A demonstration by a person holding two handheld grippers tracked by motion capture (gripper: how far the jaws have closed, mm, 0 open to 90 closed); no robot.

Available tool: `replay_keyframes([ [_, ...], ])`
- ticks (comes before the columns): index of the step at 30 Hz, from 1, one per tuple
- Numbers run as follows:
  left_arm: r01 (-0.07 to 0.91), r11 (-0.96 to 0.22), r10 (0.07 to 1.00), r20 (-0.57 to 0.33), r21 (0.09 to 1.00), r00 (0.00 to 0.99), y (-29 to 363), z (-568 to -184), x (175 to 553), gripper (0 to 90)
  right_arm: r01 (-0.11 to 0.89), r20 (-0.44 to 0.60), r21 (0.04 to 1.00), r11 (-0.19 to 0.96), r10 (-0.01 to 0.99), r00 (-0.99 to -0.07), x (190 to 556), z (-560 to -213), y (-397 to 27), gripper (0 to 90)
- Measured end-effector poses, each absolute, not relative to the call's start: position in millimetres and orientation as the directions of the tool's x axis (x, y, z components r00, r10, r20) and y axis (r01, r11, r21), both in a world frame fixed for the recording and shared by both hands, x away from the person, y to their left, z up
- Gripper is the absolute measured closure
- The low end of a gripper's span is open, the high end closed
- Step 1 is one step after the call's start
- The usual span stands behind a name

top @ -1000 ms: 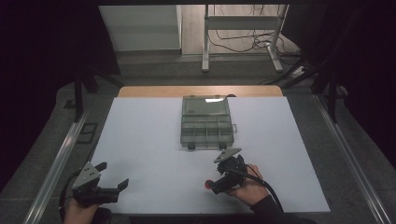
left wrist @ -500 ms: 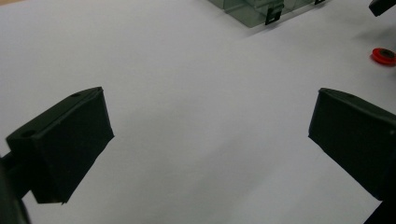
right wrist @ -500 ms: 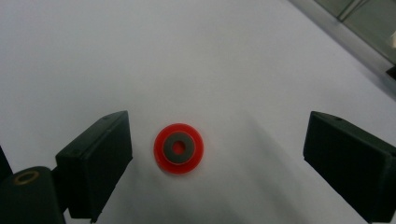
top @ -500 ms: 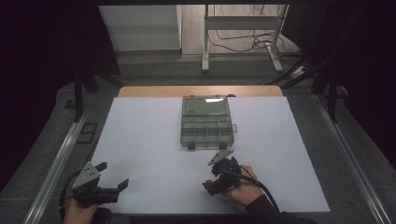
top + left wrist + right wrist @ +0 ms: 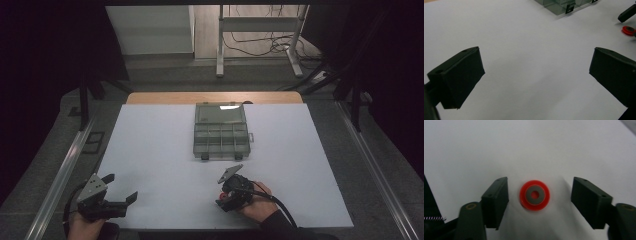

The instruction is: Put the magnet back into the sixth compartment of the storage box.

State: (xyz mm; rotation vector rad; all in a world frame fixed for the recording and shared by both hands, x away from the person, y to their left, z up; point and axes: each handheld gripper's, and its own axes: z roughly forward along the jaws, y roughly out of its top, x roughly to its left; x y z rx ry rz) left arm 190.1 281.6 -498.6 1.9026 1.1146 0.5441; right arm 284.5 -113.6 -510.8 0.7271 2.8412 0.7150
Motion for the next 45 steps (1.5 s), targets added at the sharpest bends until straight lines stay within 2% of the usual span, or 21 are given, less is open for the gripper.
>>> replay_keyframes([
  [1,0.493,-0.249,0.859,-0.045,0.834,0.510,282,-499,190,0.0,0.417,-0.006,0.467,0.780,0.474,-0.880,284,-512,-113,37.3],
  [3,0.492,-0.250,0.859,-0.043,0.834,0.510,281,-499,190,0.0,0.418,-0.004,0.462,0.782,0.473,-0.881,283,-512,-113,38.6],
  [5,0.492,-0.251,0.859,-0.043,0.834,0.510,281,-499,190,0.0,0.411,-0.009,0.465,0.784,0.468,-0.883,283,-511,-113,47.6],
  [6,0.492,-0.250,0.859,-0.044,0.834,0.510,281,-499,190,0.0,0.411,-0.009,0.465,0.784,0.468,-0.883,283,-511,-113,47.6],
  [7,0.492,-0.251,0.859,-0.043,0.834,0.510,281,-499,190,0.1,0.405,-0.010,0.465,0.788,0.462,-0.887,283,-511,-113,51.6],
  [8,0.492,-0.251,0.859,-0.043,0.834,0.511,281,-499,190,0.0,0.390,-0.008,0.462,0.796,0.444,-0.896,283,-510,-113,62.1],
  [23,0.489,-0.253,0.857,-0.041,0.835,0.513,281,-499,190,0.0,0.403,0.011,0.459,0.792,0.448,-0.894,284,-509,-114,62.9],
  [45,0.484,-0.272,0.851,-0.026,0.831,0.524,279,-499,190,0.0,0.391,0.022,0.532,0.751,0.450,-0.893,288,-496,-126,62.9],
])
